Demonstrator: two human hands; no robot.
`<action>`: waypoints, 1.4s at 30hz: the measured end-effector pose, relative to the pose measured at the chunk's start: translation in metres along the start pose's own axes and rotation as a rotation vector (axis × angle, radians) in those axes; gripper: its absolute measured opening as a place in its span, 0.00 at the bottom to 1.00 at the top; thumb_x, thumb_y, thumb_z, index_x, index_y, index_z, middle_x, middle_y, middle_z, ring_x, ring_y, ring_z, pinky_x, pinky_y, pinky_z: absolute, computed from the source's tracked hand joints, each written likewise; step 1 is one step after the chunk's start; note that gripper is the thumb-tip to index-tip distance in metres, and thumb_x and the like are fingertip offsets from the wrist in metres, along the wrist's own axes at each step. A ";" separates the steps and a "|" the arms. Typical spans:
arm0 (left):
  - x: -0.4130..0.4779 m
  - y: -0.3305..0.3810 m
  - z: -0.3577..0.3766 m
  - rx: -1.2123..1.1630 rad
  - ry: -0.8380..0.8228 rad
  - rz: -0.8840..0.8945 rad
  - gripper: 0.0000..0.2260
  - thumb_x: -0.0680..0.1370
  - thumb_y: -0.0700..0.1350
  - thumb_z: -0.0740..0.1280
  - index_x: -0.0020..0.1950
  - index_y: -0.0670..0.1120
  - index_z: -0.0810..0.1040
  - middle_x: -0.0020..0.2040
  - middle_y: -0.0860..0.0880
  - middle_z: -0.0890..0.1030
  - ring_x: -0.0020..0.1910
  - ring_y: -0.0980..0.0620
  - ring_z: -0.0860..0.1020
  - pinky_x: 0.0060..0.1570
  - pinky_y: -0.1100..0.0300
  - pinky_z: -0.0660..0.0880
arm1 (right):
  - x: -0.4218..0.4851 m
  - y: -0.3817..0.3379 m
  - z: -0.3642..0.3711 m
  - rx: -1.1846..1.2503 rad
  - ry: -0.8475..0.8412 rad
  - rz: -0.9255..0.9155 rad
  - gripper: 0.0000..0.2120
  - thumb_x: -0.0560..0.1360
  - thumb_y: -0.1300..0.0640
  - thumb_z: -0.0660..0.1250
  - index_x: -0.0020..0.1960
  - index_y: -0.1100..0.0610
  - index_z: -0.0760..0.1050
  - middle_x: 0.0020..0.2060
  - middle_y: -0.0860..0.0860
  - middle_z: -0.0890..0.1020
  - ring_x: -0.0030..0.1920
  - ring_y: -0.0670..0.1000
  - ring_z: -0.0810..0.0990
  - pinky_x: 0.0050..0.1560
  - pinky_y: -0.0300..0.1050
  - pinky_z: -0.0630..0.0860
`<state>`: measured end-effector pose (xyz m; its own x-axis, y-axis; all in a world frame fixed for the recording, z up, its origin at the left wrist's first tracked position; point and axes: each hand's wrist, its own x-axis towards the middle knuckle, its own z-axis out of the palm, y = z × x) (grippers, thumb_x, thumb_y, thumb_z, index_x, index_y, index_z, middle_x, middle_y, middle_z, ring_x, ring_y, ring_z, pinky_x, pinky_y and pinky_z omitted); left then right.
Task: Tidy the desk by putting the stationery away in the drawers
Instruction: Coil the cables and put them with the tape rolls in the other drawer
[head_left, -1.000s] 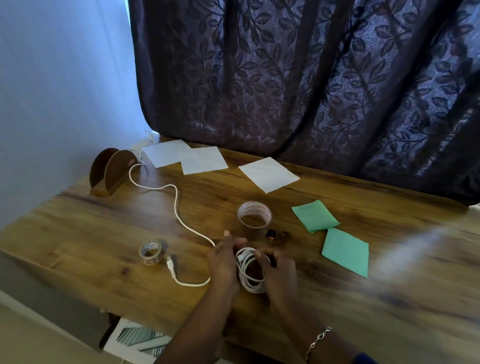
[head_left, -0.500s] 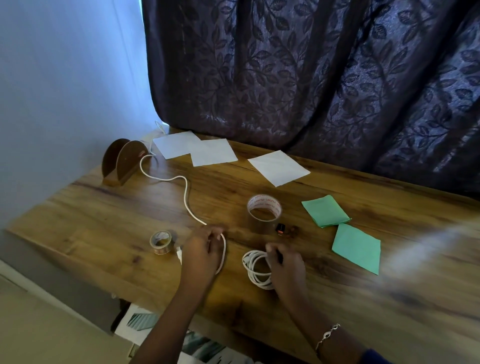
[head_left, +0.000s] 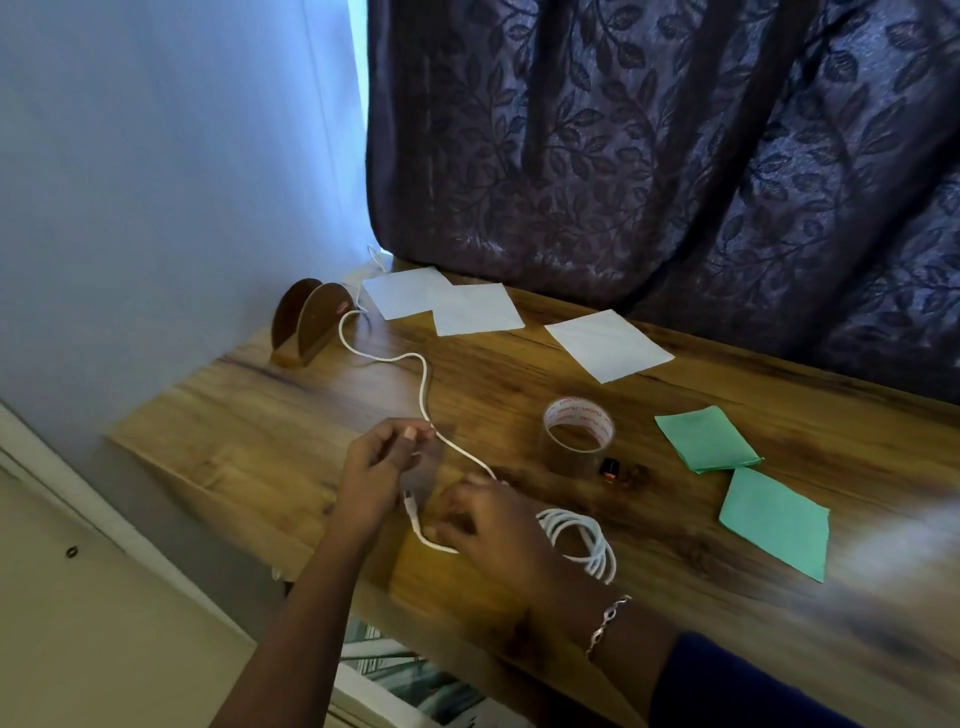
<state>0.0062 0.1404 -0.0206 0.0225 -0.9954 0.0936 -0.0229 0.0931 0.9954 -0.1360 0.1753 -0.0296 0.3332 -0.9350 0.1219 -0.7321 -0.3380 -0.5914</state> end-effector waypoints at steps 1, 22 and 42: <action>-0.001 0.000 -0.002 -0.031 0.018 -0.016 0.11 0.80 0.38 0.58 0.46 0.47 0.79 0.44 0.48 0.82 0.44 0.56 0.79 0.45 0.66 0.76 | 0.002 -0.002 0.006 -0.085 -0.049 -0.003 0.14 0.71 0.47 0.67 0.52 0.53 0.79 0.52 0.50 0.78 0.52 0.50 0.77 0.53 0.47 0.75; -0.003 0.025 0.054 0.303 -0.032 0.298 0.12 0.79 0.39 0.61 0.60 0.52 0.72 0.50 0.56 0.79 0.48 0.65 0.78 0.48 0.68 0.76 | 0.026 -0.031 -0.078 0.669 0.453 0.252 0.13 0.76 0.64 0.63 0.42 0.46 0.77 0.40 0.42 0.82 0.42 0.41 0.81 0.41 0.32 0.78; 0.064 0.102 0.047 0.562 -0.287 0.636 0.12 0.79 0.42 0.59 0.54 0.41 0.80 0.48 0.48 0.82 0.44 0.60 0.77 0.45 0.77 0.69 | 0.046 -0.012 -0.172 0.038 0.015 -0.009 0.11 0.79 0.55 0.59 0.45 0.57 0.78 0.37 0.51 0.80 0.38 0.47 0.76 0.42 0.38 0.69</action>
<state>-0.0417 0.0855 0.0856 -0.4102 -0.7348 0.5402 -0.4339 0.6783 0.5930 -0.2139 0.1174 0.1203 0.3302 -0.9335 0.1396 -0.7059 -0.3424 -0.6201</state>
